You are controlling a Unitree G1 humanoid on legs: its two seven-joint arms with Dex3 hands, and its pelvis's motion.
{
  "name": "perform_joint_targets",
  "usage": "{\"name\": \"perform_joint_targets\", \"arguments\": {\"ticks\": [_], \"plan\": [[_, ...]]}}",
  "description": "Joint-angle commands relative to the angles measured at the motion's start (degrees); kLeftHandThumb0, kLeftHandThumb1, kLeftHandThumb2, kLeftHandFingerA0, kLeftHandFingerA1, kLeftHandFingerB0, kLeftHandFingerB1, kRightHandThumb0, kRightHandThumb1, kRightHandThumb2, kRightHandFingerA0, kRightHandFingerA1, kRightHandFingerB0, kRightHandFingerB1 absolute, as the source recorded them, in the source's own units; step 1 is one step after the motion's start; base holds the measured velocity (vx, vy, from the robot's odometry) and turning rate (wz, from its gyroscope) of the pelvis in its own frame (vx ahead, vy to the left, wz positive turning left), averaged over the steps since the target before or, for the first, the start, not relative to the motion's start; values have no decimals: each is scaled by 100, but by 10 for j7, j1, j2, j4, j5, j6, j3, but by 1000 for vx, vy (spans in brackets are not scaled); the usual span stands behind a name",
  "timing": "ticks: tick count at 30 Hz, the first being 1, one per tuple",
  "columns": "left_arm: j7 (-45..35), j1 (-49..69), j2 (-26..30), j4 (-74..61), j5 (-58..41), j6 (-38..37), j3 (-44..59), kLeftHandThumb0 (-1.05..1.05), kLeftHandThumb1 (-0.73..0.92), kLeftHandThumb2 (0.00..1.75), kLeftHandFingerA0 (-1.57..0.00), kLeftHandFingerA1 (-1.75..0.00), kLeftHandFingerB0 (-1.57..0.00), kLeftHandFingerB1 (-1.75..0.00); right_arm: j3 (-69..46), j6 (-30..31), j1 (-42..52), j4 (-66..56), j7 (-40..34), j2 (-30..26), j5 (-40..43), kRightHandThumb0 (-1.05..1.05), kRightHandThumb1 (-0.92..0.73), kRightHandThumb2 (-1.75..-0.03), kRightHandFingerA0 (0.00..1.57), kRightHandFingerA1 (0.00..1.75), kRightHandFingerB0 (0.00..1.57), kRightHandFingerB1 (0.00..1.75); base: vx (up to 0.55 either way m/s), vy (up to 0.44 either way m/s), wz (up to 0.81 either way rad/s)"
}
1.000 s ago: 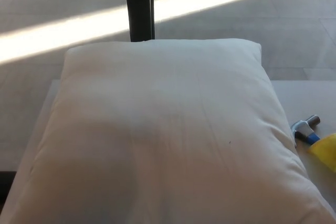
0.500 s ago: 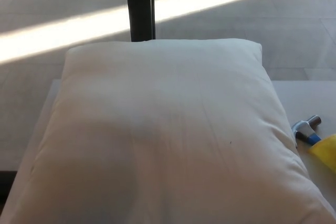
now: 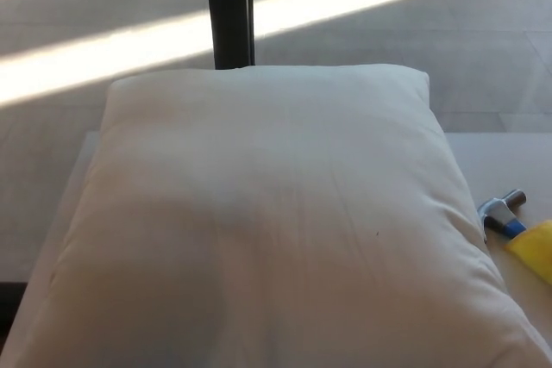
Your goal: A hammer is kept on the right hand side and a pillow is kept on the left hand side on the desk infront of the robot and the robot uses its right hand to pick up the hammer and makes a downward swinging motion to hit the pillow
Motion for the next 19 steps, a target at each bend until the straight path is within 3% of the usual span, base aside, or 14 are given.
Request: {"name": "perform_joint_targets", "arguments": {"ticks": [1,2,6,7,8,9,10,11,13,14,15,16,17,19], "plan": [[1,5,21,-5,1,3,-3,-68,79,63,-59,-55,-46,-42,-220,-15,91,157,-122,-32,57,-65,-55,-85,0,21,3,21,0,0,0],[-2,7,20,-3,0,3,-1,-67,78,64,-59,-54,-45,-42,-241,-26,119,156,-127,-14,64,-56,-68,-74,0,4,4,19,0,0,0],[-5,13,17,-4,0,-1,-2,-67,78,64,-58,-56,-45,-43,-258,-48,144,146,-153,17,58,-54,-67,-74,0,0,4,20,0,0,0],[-10,10,15,-1,-3,6,0,-67,78,63,-56,-56,-44,-43,-246,-77,156,141,-229,58,31,-56,-72,-61,0,9,7,24,0,0,0],[-9,8,13,-2,-3,6,-1,-67,78,63,-56,-56,-44,-43,-249,-79,156,143,-229,57,31,-56,-72,-61,0,9,7,24,0,0,0],[-6,7,11,3,-5,7,2,-66,77,63,-55,-53,-46,-43,-255,-79,142,161,-253,76,39,-67,-50,-80,0,8,1,15,0,0,0],[-7,9,10,3,-2,1,-1,-67,77,63,-56,-53,-46,-42,-273,-88,131,176,-259,88,58,-49,-75,-62,0,2,1,23,0,0,0],[-5,9,11,4,3,-2,-5,-68,78,63,-56,-50,-45,-40,-286,-87,120,189,-263,95,71,-52,-65,-82,0,0,3,18,0,0,0],[-3,9,11,1,7,-3,-9,-68,78,63,-56,-52,-45,-41,-294,-73,108,207,-285,105,70,-55,-62,-80,0,6,3,19,0,0,0],[3,9,10,4,11,-6,-12,-67,61,101,-53,-63,-41,-55,-280,-70,110,225,-292,112,61,-56,-66,-81,0,8,4,19,0,0,0],[-4,11,10,3,10,-4,-12,-68,79,64,-56,-52,-44,-41,-270,-68,118,237,-291,115,54,-61,-54,-85,0,22,0,20,0,0,0],[-5,12,10,-1,9,-2,-13,-68,79,63,-56,-53,-46,-42,-275,-69,119,253,-286,121,61,-64,-56,-85,0,17,0,14,0,0,0],[-3,12,8,-1,7,-1,-11,-67,61,101,-52,-64,-40,-56,-283,-67,127,253,-284,128,67,-69,-59,-87,0,15,0,9,0,0,0],[-3,12,8,-1,6,0,-11,-67,61,101,-52,-64,-40,-56,-286,-67,130,254,-283,131,69,-69,-59,-87,0,15,0,9,0,0,0]]}}
